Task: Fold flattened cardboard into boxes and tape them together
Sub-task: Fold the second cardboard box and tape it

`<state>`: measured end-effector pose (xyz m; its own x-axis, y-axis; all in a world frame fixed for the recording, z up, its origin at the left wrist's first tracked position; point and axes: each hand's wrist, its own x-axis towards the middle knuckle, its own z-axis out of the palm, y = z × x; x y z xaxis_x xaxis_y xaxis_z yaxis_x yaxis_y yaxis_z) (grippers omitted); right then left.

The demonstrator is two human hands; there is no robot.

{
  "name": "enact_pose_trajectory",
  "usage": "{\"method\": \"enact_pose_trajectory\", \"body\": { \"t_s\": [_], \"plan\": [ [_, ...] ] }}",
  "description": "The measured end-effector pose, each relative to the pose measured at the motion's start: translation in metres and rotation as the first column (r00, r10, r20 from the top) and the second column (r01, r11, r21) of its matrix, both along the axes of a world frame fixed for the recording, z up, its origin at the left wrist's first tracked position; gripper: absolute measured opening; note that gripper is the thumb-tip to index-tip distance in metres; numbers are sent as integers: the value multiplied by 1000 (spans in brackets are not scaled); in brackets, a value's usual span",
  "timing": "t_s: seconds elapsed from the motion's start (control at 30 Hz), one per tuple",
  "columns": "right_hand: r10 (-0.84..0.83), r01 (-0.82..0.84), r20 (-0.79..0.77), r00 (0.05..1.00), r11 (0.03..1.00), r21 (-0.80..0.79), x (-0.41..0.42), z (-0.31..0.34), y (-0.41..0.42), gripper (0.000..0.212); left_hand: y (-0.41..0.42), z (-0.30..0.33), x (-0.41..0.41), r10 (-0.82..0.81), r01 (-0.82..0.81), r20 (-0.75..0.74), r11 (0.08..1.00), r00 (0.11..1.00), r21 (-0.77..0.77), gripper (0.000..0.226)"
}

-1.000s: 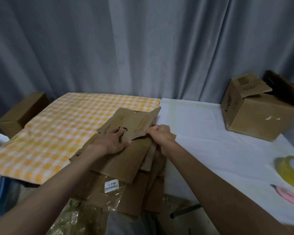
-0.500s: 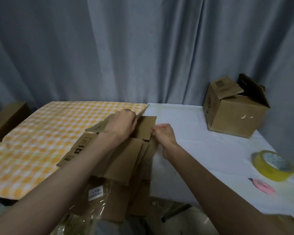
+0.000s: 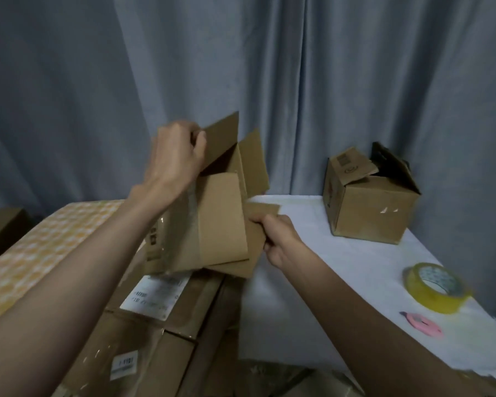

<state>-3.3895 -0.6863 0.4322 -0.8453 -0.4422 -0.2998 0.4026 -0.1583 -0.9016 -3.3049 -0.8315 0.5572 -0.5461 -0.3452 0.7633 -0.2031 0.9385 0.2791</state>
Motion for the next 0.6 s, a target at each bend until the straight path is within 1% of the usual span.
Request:
{"method": "enact_pose_trajectory", "body": {
  "t_s": [0.07, 0.13, 0.17, 0.23, 0.27, 0.3, 0.33, 0.43, 0.5, 0.6],
  "plan": [
    [-51, 50, -40, 998, 998, -28, -9, 21, 15, 22, 0, 10, -4, -15, 19, -37, 993, 999, 119, 24],
    [-86, 84, -84, 993, 996, -25, -20, 42, 36, 18, 2, 13, -11, -71, 87, -65, 949, 995, 303, 17],
    [-86, 86, -114, 990, 996, -2, -25, 52, 48, 17, 5, 11, -15, -101, 122, -71, 903, 992, 413, 17],
    [-55, 67, -179, 982, 996, 60, -33, 68, 78, 13, 15, 3, -23, -172, 157, -35, 771, 985, 618, 18],
    [-39, 58, -208, 977, 994, 88, -37, 72, 94, 9, 19, -4, -28, -222, 157, 9, 720, 975, 676, 11],
    [-31, 59, -232, 972, 991, 117, -40, 75, 109, 7, 25, -12, -32, -289, 158, 66, 684, 955, 713, 1],
    [-31, 72, -254, 967, 986, 153, -43, 75, 124, 6, 31, -21, -37, -358, 153, 133, 667, 924, 729, 7],
    [-56, 123, -277, 959, 965, 232, -51, 68, 161, 4, 49, -50, -53, -517, 130, 287, 630, 807, 766, 14],
    [-79, 150, -267, 961, 954, 260, -56, 61, 180, 7, 63, -66, -62, -566, 115, 329, 609, 756, 784, 18],
    [-89, 156, -231, 969, 944, 292, -60, 48, 203, 23, 84, -84, -72, -620, 118, 305, 546, 723, 829, 20]
  ]
}}
